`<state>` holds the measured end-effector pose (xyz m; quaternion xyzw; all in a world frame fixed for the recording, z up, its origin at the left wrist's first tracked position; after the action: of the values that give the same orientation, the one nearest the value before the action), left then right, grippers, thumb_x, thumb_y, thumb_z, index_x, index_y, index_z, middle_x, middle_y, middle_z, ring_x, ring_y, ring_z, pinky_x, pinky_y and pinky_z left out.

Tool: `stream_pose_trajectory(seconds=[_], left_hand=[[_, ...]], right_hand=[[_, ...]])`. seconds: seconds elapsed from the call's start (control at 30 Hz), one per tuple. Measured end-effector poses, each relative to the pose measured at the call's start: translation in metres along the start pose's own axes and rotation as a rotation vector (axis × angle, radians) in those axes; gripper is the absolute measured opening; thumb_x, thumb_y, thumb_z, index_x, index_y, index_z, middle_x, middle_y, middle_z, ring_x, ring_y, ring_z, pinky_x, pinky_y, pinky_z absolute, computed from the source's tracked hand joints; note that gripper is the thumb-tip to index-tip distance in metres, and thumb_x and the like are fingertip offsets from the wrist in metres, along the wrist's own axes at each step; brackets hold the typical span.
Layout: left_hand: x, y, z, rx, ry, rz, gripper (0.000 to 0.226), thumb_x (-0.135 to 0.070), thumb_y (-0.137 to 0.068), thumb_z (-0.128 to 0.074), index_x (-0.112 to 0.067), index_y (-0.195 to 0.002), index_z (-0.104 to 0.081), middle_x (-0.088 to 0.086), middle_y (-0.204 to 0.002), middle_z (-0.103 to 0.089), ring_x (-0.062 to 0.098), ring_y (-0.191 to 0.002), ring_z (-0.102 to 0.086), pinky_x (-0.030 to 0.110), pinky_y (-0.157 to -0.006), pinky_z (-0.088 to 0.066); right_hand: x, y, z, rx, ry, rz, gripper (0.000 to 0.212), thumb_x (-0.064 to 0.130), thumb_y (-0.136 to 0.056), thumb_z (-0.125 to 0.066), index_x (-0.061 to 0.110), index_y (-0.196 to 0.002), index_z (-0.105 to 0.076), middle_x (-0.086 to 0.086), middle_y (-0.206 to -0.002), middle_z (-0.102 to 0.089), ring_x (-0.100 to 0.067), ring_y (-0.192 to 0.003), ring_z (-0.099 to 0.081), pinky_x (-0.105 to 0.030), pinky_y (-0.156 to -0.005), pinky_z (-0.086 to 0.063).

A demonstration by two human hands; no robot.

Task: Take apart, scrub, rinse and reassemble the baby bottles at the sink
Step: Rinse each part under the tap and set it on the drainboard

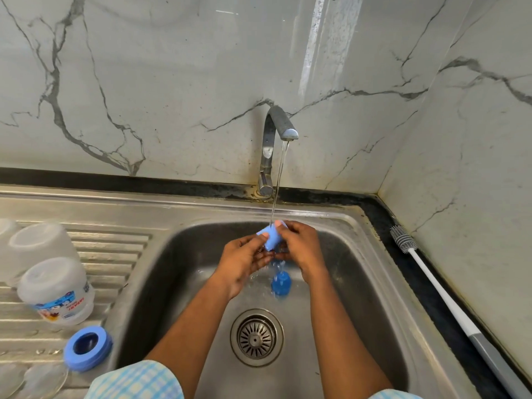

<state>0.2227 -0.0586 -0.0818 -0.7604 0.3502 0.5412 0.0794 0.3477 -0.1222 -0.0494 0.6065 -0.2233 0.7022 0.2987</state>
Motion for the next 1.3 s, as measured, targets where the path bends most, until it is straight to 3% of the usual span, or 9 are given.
stream_pose_trajectory(seconds=[0.1, 0.33, 0.5, 0.63, 0.8, 0.87, 0.97, 1.1, 1.3], left_hand=[[0.006, 0.002, -0.002, 0.006, 0.15, 0.13, 0.038, -0.032, -0.097, -0.06, 0.002, -0.112, -0.067, 0.016, -0.089, -0.073, 0.019, -0.075, -0.073, 0.027, -0.071, -0.061], [0.017, 0.001, 0.008, -0.071, 0.195, 0.282, 0.055, -0.047, -0.097, -0.056, 0.003, -0.118, -0.063, 0.009, -0.065, -0.062, 0.013, -0.052, -0.061, 0.025, -0.053, -0.059], [0.019, 0.003, 0.004, -0.03, 0.306, 0.324, 0.056, -0.047, -0.096, -0.056, 0.004, -0.115, -0.065, 0.008, -0.063, -0.061, 0.009, -0.045, -0.06, 0.022, -0.05, -0.058], [0.022, 0.003, 0.005, -0.03, 0.324, 0.355, 0.054, -0.049, -0.094, -0.059, 0.004, -0.105, -0.066, 0.008, -0.06, -0.061, 0.01, -0.042, -0.06, 0.021, -0.051, -0.057], [0.013, -0.001, 0.01, -0.086, 0.23, 0.2, 0.041, -0.038, -0.09, -0.069, -0.004, -0.111, -0.064, 0.018, -0.094, -0.071, 0.02, -0.074, -0.072, 0.03, -0.069, -0.062], [0.008, -0.001, 0.008, -0.072, 0.176, 0.124, 0.036, -0.027, -0.089, -0.072, -0.006, -0.117, -0.064, 0.019, -0.104, -0.072, 0.023, -0.083, -0.073, 0.032, -0.074, -0.062], [0.008, -0.002, 0.002, -0.011, 0.146, 0.107, 0.037, -0.01, -0.09, -0.069, -0.007, -0.126, -0.06, 0.02, -0.113, -0.07, 0.027, -0.094, -0.072, 0.033, -0.076, -0.061], [0.009, -0.003, 0.002, 0.014, 0.156, 0.11, 0.034, 0.006, -0.093, -0.056, -0.011, -0.122, -0.06, 0.018, -0.123, -0.062, 0.031, -0.108, -0.066, 0.034, -0.082, -0.06], [0.009, -0.007, 0.009, -0.058, 0.301, 0.131, 0.033, -0.004, -0.103, -0.041, 0.0, -0.133, -0.052, 0.027, -0.129, -0.057, 0.038, -0.119, -0.059, 0.038, -0.092, -0.053]], right_hand=[[0.006, 0.004, -0.016, 0.146, -0.003, 0.081, 0.036, 0.02, -0.084, -0.078, 0.017, -0.118, -0.067, 0.001, -0.104, -0.073, -0.011, -0.093, -0.071, -0.023, -0.076, -0.059], [0.014, 0.003, 0.006, -0.043, 0.035, 0.1, 0.018, 0.029, -0.1, -0.057, 0.017, -0.096, -0.069, 0.001, -0.084, -0.072, -0.009, -0.072, -0.068, -0.013, -0.057, -0.053], [0.008, 0.005, -0.016, 0.112, 0.086, 0.114, 0.044, 0.025, -0.077, -0.084, 0.02, -0.109, -0.056, 0.003, -0.109, -0.065, -0.013, -0.099, -0.065, -0.033, -0.082, -0.06], [0.011, 0.003, -0.008, 0.063, 0.046, 0.136, 0.022, 0.024, -0.085, -0.077, 0.015, -0.098, -0.061, -0.003, -0.1, -0.071, -0.018, -0.092, -0.07, -0.037, -0.08, -0.061], [0.001, 0.001, -0.002, 0.019, 0.045, -0.023, 0.027, 0.041, -0.101, -0.051, 0.018, -0.107, -0.064, 0.001, -0.098, -0.066, -0.019, -0.092, -0.066, -0.026, -0.07, -0.057], [-0.003, 0.001, -0.003, 0.007, 0.071, -0.06, 0.024, 0.045, -0.098, -0.055, 0.022, -0.094, -0.06, 0.003, -0.092, -0.062, -0.019, -0.091, -0.064, -0.029, -0.07, -0.057], [-0.003, -0.003, 0.006, -0.1, 0.138, -0.012, 0.02, 0.035, -0.097, -0.061, 0.018, -0.085, -0.058, 0.004, -0.085, -0.061, -0.018, -0.087, -0.064, -0.038, -0.077, -0.061], [-0.003, -0.004, 0.007, -0.102, 0.034, -0.035, 0.014, 0.019, -0.098, -0.059, 0.006, -0.092, -0.06, -0.004, -0.095, -0.062, -0.019, -0.09, -0.063, -0.032, -0.069, -0.061], [0.004, 0.002, -0.003, 0.009, -0.047, -0.01, 0.008, 0.013, -0.095, -0.063, 0.008, -0.1, -0.064, -0.007, -0.1, -0.068, -0.022, -0.093, -0.067, -0.023, -0.064, -0.059]])
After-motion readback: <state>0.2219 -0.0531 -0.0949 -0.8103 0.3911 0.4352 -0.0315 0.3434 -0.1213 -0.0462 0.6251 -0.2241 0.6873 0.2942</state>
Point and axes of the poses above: each hand's wrist, its own y-axis away from the middle knuckle, its own z-axis out of the back of the hand, x = y × z, the point moved 8 cm from there along -y, towards the middle knuckle
